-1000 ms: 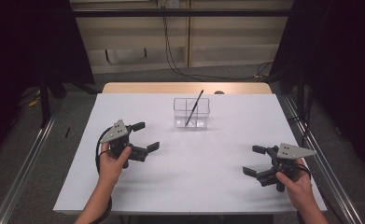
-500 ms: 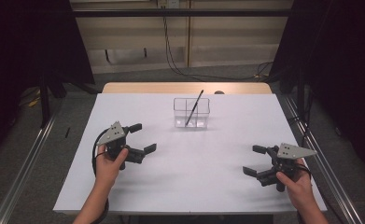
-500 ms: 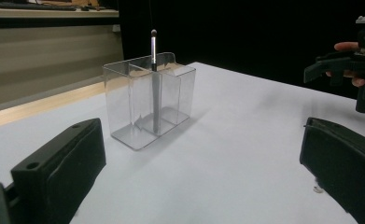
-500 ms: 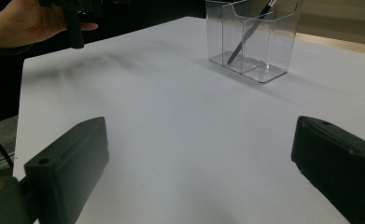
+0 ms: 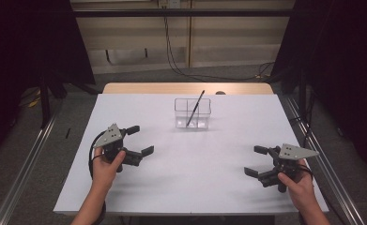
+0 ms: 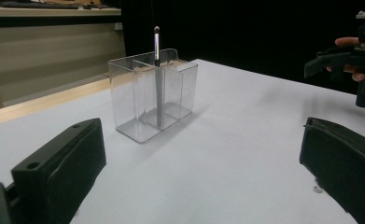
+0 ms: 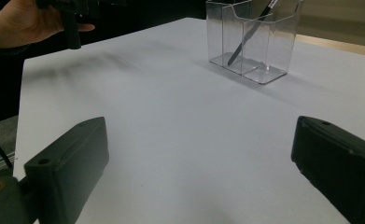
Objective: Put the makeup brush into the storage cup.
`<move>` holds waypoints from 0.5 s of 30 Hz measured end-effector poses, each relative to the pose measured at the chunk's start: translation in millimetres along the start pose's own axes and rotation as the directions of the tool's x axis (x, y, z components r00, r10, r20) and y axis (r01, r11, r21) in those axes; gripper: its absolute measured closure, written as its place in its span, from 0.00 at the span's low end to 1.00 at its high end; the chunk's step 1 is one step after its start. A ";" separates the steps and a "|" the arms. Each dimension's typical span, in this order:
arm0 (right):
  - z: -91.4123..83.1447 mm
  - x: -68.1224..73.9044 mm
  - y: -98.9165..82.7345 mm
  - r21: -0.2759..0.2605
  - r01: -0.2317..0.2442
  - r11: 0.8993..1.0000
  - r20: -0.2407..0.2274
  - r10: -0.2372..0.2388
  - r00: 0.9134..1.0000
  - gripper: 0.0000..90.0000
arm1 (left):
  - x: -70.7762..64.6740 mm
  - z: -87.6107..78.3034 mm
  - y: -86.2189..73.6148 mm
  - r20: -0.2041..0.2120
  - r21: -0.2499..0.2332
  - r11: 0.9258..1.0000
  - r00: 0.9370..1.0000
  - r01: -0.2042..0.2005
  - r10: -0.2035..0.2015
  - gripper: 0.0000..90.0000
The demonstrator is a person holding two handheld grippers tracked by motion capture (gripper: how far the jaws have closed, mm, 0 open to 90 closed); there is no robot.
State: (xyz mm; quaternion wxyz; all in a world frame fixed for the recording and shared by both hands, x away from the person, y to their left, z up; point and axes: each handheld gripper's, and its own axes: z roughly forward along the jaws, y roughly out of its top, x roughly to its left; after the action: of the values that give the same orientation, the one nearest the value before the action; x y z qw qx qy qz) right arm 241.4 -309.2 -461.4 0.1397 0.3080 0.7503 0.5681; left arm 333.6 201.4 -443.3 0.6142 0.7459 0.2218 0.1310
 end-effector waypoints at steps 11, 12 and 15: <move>0.3 0.2 0.0 -0.002 0.002 1.000 -0.002 -0.002 1.000 0.04 | 1.7 -11.6 -2.9 -0.015 0.004 1.000 1.000 -0.004 0.004 0.00; 0.2 0.2 0.1 -0.002 0.002 1.000 -0.002 -0.002 1.000 0.04 | 1.9 -13.4 -3.4 -0.018 0.004 1.000 1.000 -0.005 0.005 0.00; 0.1 0.2 0.3 -0.003 0.001 1.000 -0.001 -0.001 1.000 0.04 | 2.6 -16.9 -4.2 -0.024 0.006 1.000 1.000 -0.010 0.010 0.00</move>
State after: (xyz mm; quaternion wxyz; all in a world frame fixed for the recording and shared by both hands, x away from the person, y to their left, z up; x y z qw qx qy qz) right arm 241.4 -308.9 -461.1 0.1404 0.3071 0.7495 0.5694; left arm 327.3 217.8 -444.1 0.6088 0.7471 0.2257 0.1424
